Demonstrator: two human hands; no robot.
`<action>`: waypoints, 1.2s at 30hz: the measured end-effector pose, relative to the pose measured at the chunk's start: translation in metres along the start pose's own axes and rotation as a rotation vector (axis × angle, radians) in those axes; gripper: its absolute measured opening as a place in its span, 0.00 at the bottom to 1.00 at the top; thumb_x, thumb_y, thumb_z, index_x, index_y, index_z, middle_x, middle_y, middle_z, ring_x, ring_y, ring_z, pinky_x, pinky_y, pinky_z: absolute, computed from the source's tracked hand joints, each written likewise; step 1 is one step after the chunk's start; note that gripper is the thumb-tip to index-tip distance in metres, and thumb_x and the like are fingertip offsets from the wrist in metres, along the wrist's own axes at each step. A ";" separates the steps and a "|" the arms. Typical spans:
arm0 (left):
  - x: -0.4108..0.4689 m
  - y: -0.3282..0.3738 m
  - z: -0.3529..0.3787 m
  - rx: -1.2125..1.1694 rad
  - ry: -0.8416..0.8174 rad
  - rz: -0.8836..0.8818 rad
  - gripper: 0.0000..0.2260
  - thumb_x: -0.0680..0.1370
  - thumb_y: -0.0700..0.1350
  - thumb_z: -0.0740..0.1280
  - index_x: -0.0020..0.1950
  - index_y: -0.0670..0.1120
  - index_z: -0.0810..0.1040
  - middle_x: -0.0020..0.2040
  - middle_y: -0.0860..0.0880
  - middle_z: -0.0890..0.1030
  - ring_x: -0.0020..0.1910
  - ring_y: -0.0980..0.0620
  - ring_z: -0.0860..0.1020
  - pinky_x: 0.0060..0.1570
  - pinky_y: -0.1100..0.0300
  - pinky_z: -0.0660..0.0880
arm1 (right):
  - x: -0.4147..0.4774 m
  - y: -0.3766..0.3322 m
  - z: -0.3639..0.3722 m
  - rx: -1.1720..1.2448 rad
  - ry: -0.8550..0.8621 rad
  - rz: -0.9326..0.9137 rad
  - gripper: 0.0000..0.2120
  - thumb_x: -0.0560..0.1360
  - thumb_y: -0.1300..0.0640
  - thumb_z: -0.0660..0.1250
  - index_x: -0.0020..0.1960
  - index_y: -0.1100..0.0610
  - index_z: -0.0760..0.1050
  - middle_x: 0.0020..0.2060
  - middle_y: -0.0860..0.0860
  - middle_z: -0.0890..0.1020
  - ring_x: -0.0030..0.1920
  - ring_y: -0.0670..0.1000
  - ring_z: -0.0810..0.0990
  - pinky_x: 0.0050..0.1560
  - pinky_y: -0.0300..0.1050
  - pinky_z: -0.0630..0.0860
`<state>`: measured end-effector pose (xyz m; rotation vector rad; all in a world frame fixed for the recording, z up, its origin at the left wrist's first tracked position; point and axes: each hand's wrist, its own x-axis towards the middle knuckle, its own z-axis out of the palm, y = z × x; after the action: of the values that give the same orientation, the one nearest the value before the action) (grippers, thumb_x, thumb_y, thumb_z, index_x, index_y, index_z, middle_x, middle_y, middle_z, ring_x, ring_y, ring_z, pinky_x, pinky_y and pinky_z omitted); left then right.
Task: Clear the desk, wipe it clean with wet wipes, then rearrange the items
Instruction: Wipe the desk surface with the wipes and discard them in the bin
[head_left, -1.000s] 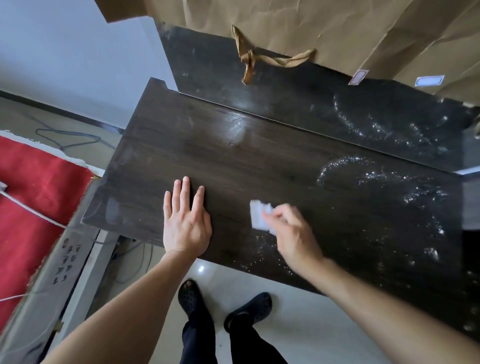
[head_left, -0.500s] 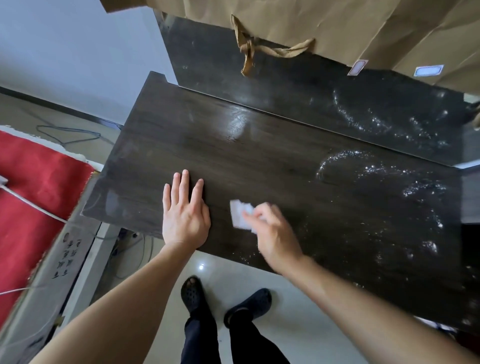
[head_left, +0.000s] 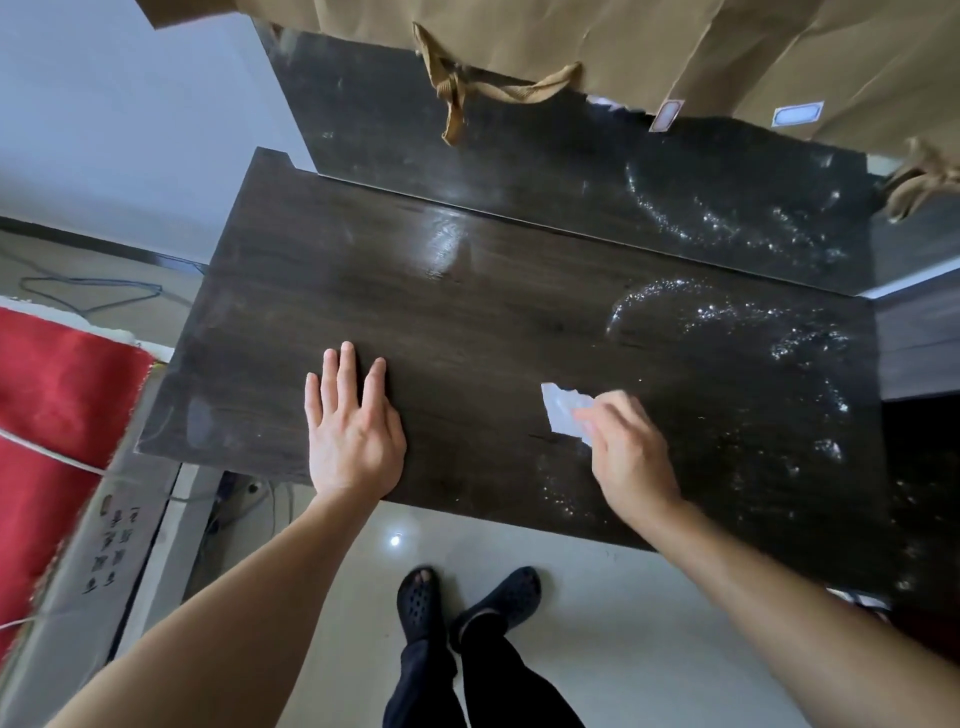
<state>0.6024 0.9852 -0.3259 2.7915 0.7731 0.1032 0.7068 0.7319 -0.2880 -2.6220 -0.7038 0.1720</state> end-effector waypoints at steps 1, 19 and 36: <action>0.000 0.000 0.000 0.002 -0.002 0.001 0.21 0.77 0.45 0.54 0.70 0.42 0.69 0.75 0.37 0.61 0.75 0.38 0.55 0.74 0.43 0.50 | -0.028 -0.002 0.002 0.034 -0.009 -0.037 0.07 0.70 0.74 0.66 0.44 0.66 0.78 0.40 0.58 0.77 0.41 0.59 0.75 0.39 0.50 0.74; 0.000 -0.006 0.008 -0.079 0.059 0.026 0.19 0.78 0.45 0.53 0.67 0.41 0.70 0.74 0.37 0.63 0.74 0.37 0.57 0.73 0.42 0.51 | -0.116 -0.066 0.044 0.213 -0.164 0.029 0.25 0.71 0.73 0.61 0.61 0.52 0.77 0.47 0.50 0.74 0.48 0.49 0.73 0.45 0.38 0.72; 0.000 -0.010 0.010 -0.123 0.065 0.035 0.19 0.78 0.44 0.53 0.66 0.42 0.71 0.74 0.38 0.64 0.74 0.38 0.58 0.74 0.42 0.51 | -0.109 -0.088 0.063 0.138 -0.086 -0.044 0.24 0.66 0.76 0.67 0.55 0.55 0.81 0.44 0.54 0.76 0.44 0.54 0.74 0.40 0.43 0.76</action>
<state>0.5990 0.9913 -0.3377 2.6971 0.7079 0.2411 0.5586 0.7692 -0.3060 -2.4779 -0.7500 0.3101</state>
